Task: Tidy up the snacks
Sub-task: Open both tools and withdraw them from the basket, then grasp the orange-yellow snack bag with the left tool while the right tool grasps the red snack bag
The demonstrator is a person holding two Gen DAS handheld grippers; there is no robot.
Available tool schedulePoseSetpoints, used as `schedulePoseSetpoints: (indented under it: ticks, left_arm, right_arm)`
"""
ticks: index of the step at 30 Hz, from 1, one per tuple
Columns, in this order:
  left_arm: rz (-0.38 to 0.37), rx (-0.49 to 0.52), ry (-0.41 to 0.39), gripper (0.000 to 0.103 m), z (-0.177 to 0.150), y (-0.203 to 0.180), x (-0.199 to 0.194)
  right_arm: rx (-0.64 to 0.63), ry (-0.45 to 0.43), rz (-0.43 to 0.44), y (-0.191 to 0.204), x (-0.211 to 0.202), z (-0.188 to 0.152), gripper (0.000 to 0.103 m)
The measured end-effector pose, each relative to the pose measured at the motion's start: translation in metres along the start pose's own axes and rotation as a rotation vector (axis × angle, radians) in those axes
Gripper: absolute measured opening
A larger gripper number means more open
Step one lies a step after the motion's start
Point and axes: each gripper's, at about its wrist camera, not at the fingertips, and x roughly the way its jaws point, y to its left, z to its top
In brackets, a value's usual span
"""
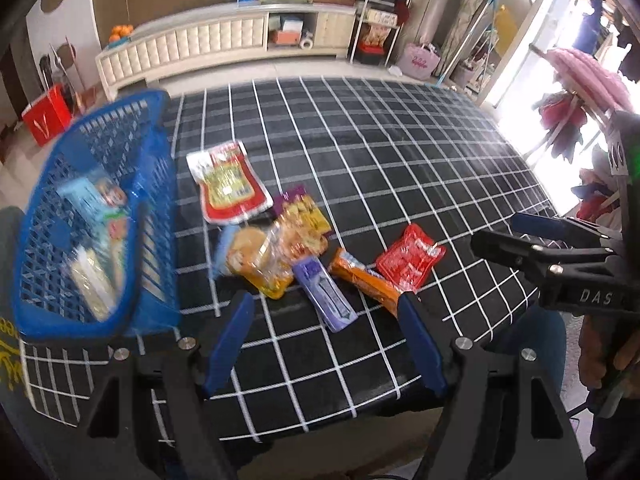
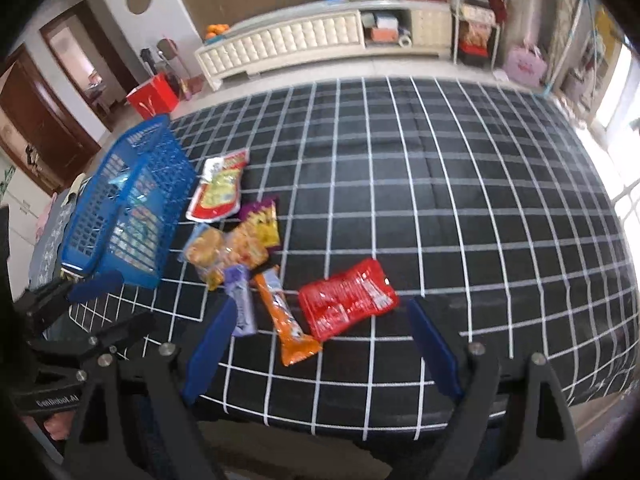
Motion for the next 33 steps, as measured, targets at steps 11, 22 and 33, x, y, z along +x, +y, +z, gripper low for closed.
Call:
schedulePoseSetpoints:
  ticks: [11, 22, 33]
  left_arm:
    - [0.033, 0.021, 0.063, 0.072, -0.005, -0.001, 0.048]
    - [0.044, 0.002, 0.084, 0.072, -0.005, 0.023, 0.069]
    - [0.092, -0.037, 0.090, 0.072, -0.008, 0.034, 0.090]
  right_arm:
    - [0.250, 0.149, 0.050, -0.038, 0.069, -0.016, 0.089]
    - [0.357, 0.180, 0.025, -0.043, 0.099, -0.009, 0.056]
    - [0.204, 0.150, -0.028, -0.025, 0.107, -0.008, 0.008]
